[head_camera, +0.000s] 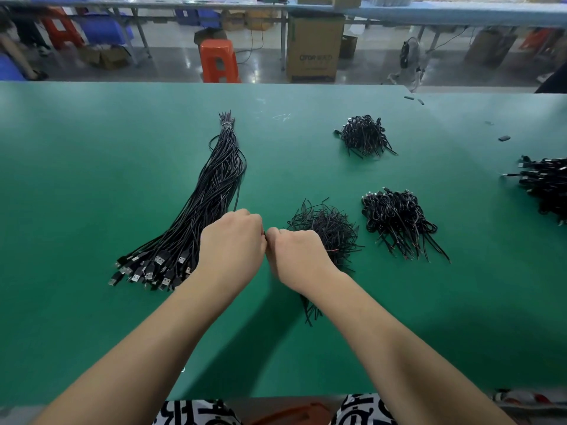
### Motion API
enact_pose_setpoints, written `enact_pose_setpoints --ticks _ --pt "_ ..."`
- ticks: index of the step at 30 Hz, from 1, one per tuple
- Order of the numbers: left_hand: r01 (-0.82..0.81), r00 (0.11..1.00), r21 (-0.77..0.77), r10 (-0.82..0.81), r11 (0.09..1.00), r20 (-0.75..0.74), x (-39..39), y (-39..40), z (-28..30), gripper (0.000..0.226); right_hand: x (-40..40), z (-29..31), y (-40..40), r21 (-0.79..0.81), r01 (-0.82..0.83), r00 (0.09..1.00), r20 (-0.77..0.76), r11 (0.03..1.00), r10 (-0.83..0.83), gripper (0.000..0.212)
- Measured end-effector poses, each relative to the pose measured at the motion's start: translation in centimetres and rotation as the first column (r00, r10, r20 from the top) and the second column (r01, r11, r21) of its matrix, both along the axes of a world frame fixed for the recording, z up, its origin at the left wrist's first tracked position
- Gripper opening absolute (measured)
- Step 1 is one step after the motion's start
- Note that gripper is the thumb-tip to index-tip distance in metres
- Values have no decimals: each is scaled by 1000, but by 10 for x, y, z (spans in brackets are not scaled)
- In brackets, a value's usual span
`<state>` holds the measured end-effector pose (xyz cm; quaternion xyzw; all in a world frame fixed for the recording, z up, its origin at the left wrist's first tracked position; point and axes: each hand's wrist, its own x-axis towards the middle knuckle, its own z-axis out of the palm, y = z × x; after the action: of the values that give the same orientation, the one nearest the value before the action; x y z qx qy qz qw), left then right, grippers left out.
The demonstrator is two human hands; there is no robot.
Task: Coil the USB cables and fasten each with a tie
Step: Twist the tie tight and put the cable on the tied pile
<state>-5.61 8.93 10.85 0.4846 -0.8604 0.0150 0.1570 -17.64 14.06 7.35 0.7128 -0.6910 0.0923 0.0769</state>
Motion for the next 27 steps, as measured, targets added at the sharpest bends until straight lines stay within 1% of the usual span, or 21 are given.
enact_pose_setpoints --ticks 2,3,4,6,7,8,9,10,11,12,13,14,17,19,21,23,25,27 --pt "14 999 -29 -13 999 41 -3 1 -3 9 1 -3 0 -36 15 1000 -11 999 -15 7" --pt "34 998 -46 -32 998 47 -3 1 -5 7 0 -4 -1 -22 28 1000 11 999 -28 3" --pt "63 997 -62 -61 996 41 -4 1 -5 6 0 -5 -2 29 49 997 58 998 -51 7" --pt "142 990 -97 -141 985 13 -2 3 -6 11 -3 -1 -6 114 77 971 216 990 -101 9" --pt "176 984 -120 -178 977 -6 -1 3 -6 16 -6 3 -8 186 62 923 363 981 -127 9" --pt "203 977 -146 -210 968 -30 1 2 -5 19 -10 7 -8 259 1 811 564 966 -152 8" --pt "222 970 -160 -234 962 -60 4 1 -5 20 -16 13 -8 314 -109 599 778 943 -190 7" --pt "237 962 -174 -256 956 -96 6 -1 -5 19 -21 17 -6 317 -232 306 921 920 -240 9" --pt "250 952 -195 -277 948 -127 8 -3 -5 17 -26 20 -4 285 -315 34 957 905 -289 9" --pt "263 942 -232 -301 936 -147 9 -4 -5 14 -31 21 -2 255 -343 -157 933 904 -323 8" --pt "279 933 -269 -327 922 -153 11 -5 -6 11 -34 20 -2 245 -333 -258 905 910 -338 11" --pt "298 922 -299 -354 906 -155 11 -5 -8 8 -35 18 -1 248 -307 -294 893 919 -339 15" --pt "337 903 -316 -400 887 -159 12 -6 -11 19 -32 11 -2 250 -225 -303 901 942 -312 16" --pt "335 899 -303 -399 892 -179 13 -7 -12 19 -29 10 -2 235 -184 -316 905 954 -284 15" --pt "327 900 -275 -386 904 -203 15 -8 -13 10 -28 11 -2 216 -148 -307 918 965 -252 14" --pt "334 896 -240 -387 911 -219 16 -7 -12 5 -27 14 -2 205 -114 -275 934 972 -229 14" --pt "346 890 -223 -394 911 -231 16 -7 -11 8 -25 15 -3 202 -91 -261 940 975 -219 13" --pt "368 886 -235 -416 900 -206 17 -8 -9 18 -23 14 -3 211 -84 -267 937 974 -226 12"
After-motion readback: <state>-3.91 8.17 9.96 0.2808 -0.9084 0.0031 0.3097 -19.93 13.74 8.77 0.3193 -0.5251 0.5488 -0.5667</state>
